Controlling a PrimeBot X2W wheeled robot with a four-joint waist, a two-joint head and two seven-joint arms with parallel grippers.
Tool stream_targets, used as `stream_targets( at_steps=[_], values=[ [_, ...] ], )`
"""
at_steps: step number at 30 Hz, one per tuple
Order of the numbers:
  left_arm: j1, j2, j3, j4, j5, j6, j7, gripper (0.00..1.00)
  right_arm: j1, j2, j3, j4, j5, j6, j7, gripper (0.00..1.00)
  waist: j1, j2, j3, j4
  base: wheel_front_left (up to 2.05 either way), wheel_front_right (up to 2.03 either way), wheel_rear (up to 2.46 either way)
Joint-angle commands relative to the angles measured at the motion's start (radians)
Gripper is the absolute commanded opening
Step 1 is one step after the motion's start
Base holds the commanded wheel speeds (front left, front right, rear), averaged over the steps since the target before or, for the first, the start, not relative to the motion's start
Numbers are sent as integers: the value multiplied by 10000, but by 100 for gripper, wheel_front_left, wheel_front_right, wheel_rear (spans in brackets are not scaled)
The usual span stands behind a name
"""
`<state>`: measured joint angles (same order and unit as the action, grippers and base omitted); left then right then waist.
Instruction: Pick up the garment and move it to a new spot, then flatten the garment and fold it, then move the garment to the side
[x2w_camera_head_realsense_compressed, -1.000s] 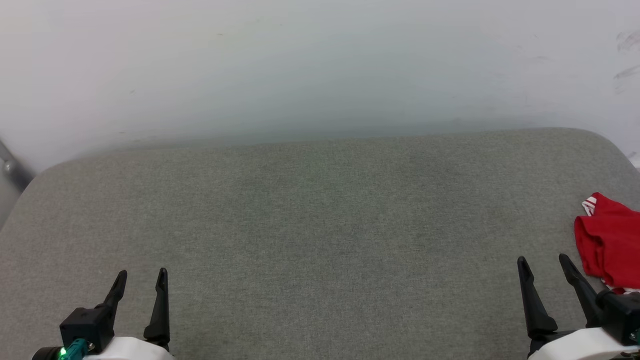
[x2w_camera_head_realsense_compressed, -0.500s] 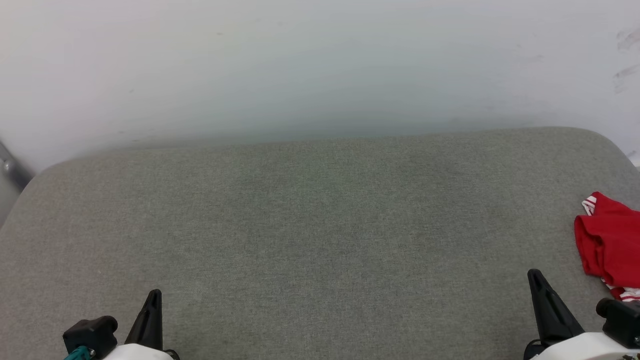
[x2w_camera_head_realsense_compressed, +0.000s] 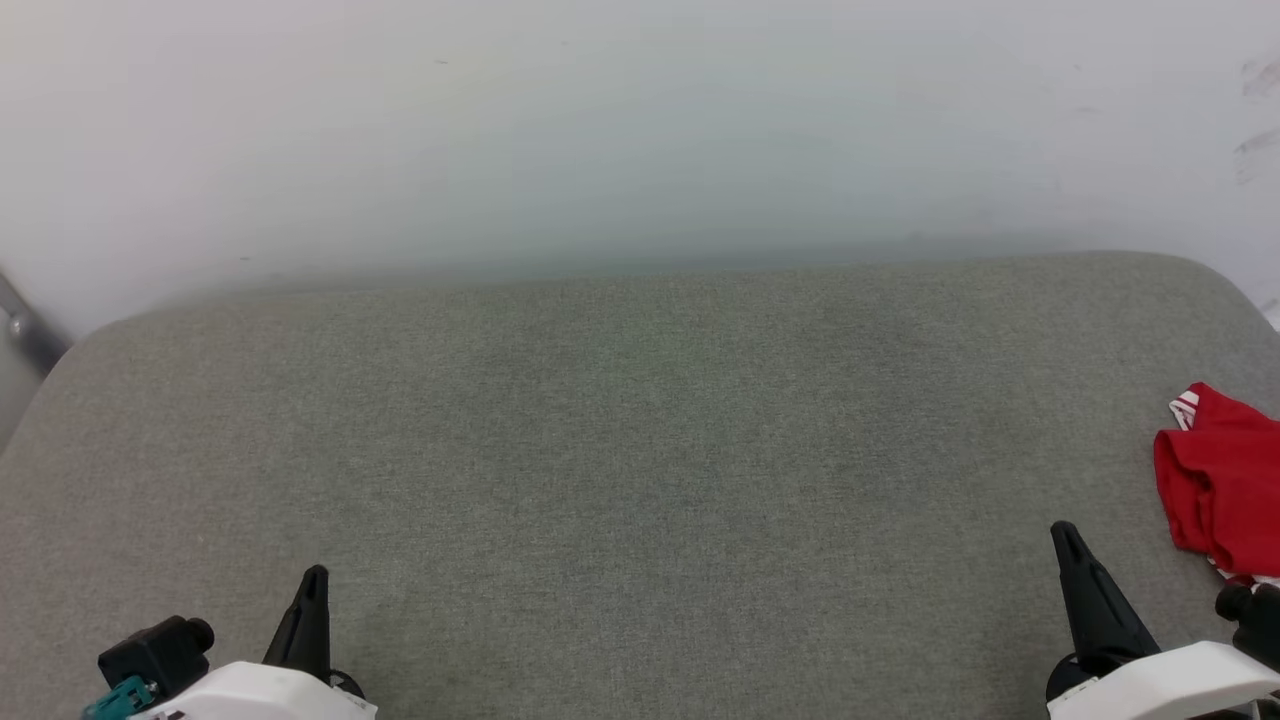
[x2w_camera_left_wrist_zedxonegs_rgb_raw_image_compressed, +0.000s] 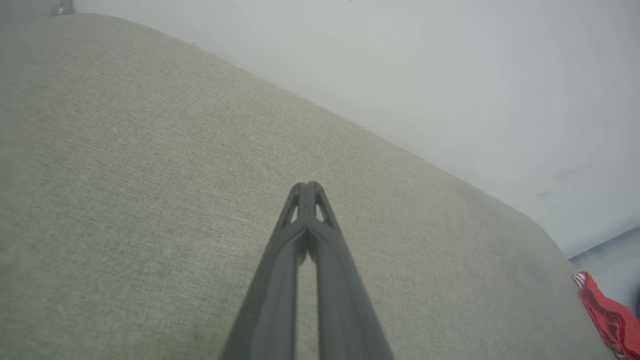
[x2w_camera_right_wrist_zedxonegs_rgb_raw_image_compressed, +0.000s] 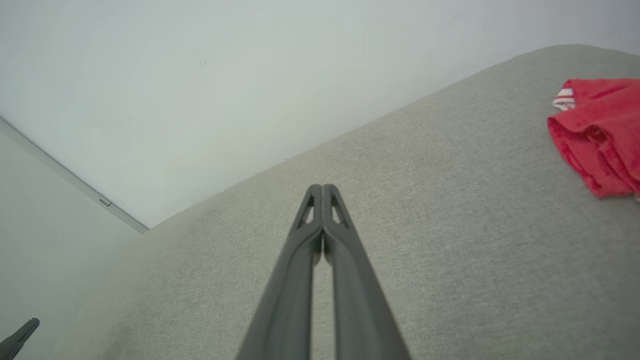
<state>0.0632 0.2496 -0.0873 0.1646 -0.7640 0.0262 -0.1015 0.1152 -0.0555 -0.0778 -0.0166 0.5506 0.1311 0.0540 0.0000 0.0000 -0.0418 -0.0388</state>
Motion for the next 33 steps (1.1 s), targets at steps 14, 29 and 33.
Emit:
stream_targets(
  at_steps=[14, 29, 33],
  values=[
    [-611, -360, 514, 64, -1866, -355, 455, 0, -715, -102, -8, 468, 2403, -2, 71, 0, 0, 0, 64, 55, 0, 0, 0],
    [-887, -745, 873, 230, -3404, -646, 858, 0, -1087, -113, -37, 965, 4368, -2, 152, 0, 0, 0, 130, 112, 0, 0, 0],
    [-961, -839, 957, 274, -3785, -722, 956, 0, -1169, -114, -46, 1085, 4840, -2, 169, 0, 0, 0, 148, 127, 0, 0, 0]
  ],
)
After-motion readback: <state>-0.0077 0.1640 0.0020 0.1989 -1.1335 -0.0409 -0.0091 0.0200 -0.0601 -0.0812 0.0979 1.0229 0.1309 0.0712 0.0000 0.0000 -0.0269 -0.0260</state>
